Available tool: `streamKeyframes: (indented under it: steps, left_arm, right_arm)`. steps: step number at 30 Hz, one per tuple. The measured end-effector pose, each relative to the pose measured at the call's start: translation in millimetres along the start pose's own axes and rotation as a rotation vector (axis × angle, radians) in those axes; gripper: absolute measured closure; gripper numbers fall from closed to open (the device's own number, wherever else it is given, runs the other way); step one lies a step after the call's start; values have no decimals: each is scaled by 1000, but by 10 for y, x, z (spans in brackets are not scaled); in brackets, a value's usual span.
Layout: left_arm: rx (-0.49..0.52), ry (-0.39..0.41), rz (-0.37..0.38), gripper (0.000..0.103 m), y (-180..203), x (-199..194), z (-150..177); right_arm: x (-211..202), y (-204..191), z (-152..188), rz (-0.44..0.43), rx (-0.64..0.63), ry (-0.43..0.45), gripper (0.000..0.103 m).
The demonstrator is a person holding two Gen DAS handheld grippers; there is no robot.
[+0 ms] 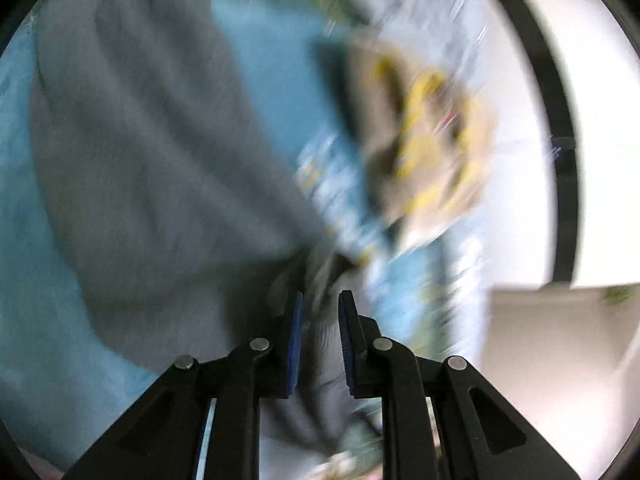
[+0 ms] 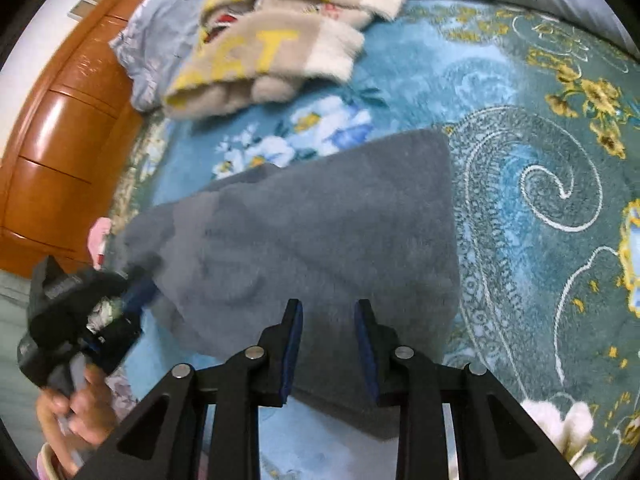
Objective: Fold clothes
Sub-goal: 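Smooth the folded grey sweatpants with the right gripper while the left gripper holds the cuff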
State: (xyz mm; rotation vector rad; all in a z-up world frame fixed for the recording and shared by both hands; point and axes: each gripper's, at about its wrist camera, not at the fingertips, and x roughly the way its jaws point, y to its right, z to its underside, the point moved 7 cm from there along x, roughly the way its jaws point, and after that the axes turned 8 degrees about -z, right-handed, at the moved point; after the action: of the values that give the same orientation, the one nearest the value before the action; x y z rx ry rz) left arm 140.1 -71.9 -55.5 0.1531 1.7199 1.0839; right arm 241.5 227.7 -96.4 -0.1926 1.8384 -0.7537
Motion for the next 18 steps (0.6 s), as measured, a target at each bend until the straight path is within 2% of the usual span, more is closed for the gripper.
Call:
streamKeyframes:
  steps: [2,3,5,6,8,10,11,13,15,16,18]
  left_arm:
    - [-57,99,79,79,16,-336,-374]
    - [-80,134,84,77,-3,-455,-518]
    - [-122,196,48,68,-316,-807,-954]
    - [-136,220,19,67,-463,-909,-1106]
    - [-176,254,-72,64,-944,-968,-1427]
    - [-211,253,-136,59,-1228,-649,-1575]
    - [-224,234,-149,56,-1468,-661,-1658]
    - [-236,196,-124,54,-1712,-682,-1719]
    - [-212,170,-101,53,-1749,-464,-1944]
    - [-190,159,-109,53,-1729,-363,-1980]
    - [-163,154,-62,53,-1662,-262,-2031]
  right_arm:
    - [-37,-18,38,1,-5,-2,73]
    - [-39,-21,56,5,-7,-6,73]
    - [6,-30,98,20,-7,-22,73]
    - [38,-35,116,28,-6,-30,73]
    - [94,-51,129,41,5,-45,73]
    - [158,-71,140,43,21,-55,73]
    - [193,-98,136,43,28,-61,73]
    - [263,-152,126,45,43,-72,73]
    - [328,-195,99,47,60,-82,73]
    - [349,-224,86,48,67,-85,73]
    - [363,-265,59,60,65,-85,73]
